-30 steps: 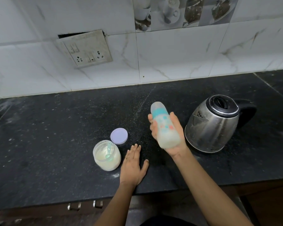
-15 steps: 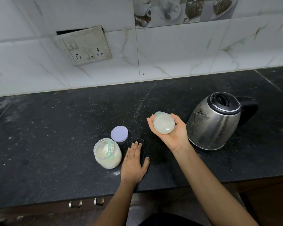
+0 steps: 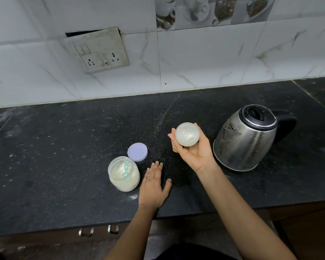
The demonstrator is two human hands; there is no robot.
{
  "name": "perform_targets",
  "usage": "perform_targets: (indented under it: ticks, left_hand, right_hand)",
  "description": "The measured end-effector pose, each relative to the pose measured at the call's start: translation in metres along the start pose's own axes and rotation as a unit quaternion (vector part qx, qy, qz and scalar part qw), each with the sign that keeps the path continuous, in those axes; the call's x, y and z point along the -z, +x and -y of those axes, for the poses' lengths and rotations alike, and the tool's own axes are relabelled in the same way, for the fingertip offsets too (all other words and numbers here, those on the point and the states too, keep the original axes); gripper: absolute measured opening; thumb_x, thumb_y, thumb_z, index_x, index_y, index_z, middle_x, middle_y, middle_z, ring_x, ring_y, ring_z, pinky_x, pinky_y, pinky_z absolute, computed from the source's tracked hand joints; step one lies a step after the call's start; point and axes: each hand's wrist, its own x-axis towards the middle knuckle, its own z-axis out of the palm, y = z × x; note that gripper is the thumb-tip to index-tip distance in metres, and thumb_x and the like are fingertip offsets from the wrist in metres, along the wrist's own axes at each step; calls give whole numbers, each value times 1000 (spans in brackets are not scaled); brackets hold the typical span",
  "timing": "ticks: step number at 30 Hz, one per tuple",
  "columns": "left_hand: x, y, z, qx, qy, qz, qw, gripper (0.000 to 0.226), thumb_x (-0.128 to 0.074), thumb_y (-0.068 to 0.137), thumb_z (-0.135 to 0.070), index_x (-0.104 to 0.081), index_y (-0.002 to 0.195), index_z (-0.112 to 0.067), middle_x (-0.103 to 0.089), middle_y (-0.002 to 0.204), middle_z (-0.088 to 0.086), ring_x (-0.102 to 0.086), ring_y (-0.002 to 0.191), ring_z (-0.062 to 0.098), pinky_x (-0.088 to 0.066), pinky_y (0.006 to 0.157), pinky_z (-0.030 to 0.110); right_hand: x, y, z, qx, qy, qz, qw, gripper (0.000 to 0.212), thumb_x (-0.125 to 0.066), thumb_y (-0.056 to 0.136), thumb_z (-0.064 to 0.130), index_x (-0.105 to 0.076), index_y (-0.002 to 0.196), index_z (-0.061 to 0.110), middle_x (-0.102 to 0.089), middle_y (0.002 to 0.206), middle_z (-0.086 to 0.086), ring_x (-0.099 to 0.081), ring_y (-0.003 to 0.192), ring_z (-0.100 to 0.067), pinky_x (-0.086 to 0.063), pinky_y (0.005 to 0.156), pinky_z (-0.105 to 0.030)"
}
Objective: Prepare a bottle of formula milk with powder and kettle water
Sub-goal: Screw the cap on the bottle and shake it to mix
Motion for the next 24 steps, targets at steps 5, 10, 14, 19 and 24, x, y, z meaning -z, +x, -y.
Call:
perform_targets:
  ticks: [5,10,14,19,24]
  left_hand:
    - [-1,-1,2,-1,4,-1,1000,68,-33,90,-51,-31,148,-15,-30,156,3,-17,146,12,-4,120,27]
    - [-1,-1,2,-3,5,0,1000,70,-30,89,-54,-31,148,-16,-29,156,2,-17,146,12,-4,120,26]
    - [-2,-1,3,0,3,0,1000,71,-29,89,-54,-31,148,-16,-29,156,2,-17,146,12,-5,120,27]
    - [-1,-1,2,2,5,2,1000,69,-31,89,-53,-31,148,-16,-30,156,2,-17,146,12,-6,120,28]
    - [-2,-1,3,2,2,1,1000,71,-28,88,-55,-31,148,-17,-30,156,2,-18,146,12,-4,120,26]
  right_hand:
    - [25,-3,8,-48,-49,134,989,72,-71,77,16,-34,137,1,-47,131,-37,-56,110,-54,-44,81,-74]
    - [30,-4,12,20,-38,113,993,87,-88,63,9,-40,135,4,-59,121,-29,-63,105,-43,-53,79,-61]
    - [43,7,23,-105,62,134,983,81,-75,82,22,-25,143,5,-49,125,-26,-63,104,-38,-57,78,-52]
    - [55,6,29,-29,-31,159,986,81,-82,74,24,-35,136,3,-54,117,-26,-66,94,-35,-60,67,-47]
    - [56,3,26,-35,-89,151,984,71,-73,83,31,-26,129,4,-57,116,-24,-66,93,-31,-59,69,-45]
